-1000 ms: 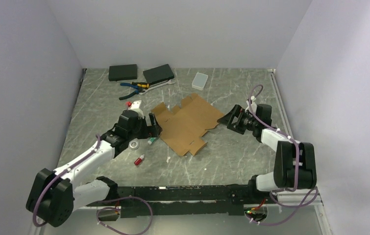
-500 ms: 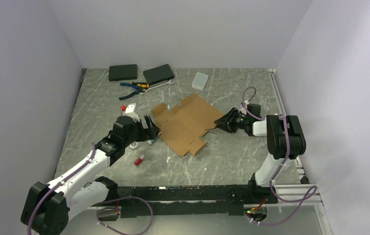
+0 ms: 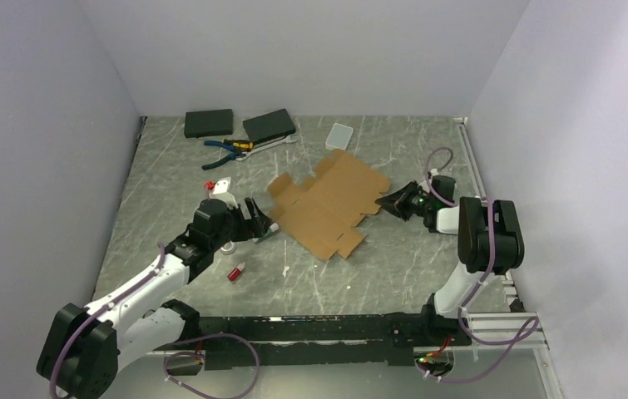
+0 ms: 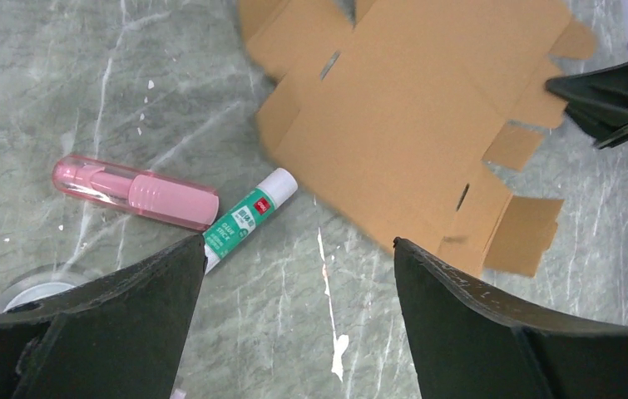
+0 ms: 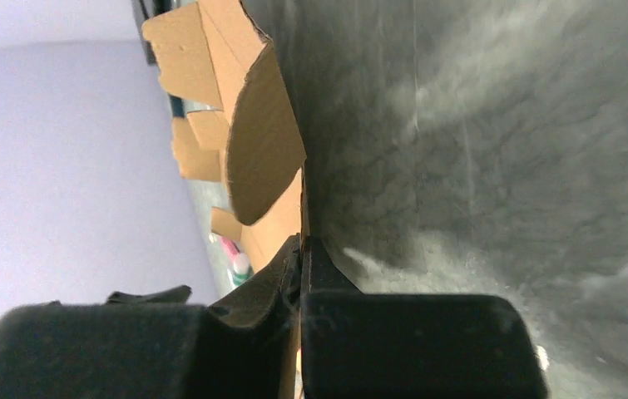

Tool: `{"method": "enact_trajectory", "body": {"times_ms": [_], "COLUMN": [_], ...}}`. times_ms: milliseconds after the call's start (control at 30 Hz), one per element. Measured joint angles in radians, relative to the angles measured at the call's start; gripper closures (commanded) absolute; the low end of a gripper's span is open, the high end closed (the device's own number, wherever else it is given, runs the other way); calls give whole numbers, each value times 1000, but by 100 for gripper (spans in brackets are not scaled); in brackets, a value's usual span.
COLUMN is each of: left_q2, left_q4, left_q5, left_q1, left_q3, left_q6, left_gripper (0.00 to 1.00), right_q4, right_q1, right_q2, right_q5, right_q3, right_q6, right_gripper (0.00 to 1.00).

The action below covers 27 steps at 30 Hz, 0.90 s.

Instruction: Fold the paper box

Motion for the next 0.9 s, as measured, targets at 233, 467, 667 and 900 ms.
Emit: {"method": "enact_trajectory", "body": {"times_ms": [233,467,667,900], "left_q2": [115,210,359,489], "left_q4": [126,263,352,583], "left_q5": [52,102,151,208], "left_q1": [2,2,40,104], "left_q3": [-29,-28,67,97], "left_q6": [13,67,92,117], "left_gripper": [15,10,8,0], "right_q4": [55,54,73,124], "right_q1": [-91,-131,-151,-191], "right_q2": [-65,-92,-172,-213], "right_q5": [11,-41,-156,-262], "right_q3": [-8,-6,-5,-5], "right_q6": [18,-44,-143,-204], "right_gripper": [100,100,100,100]}}
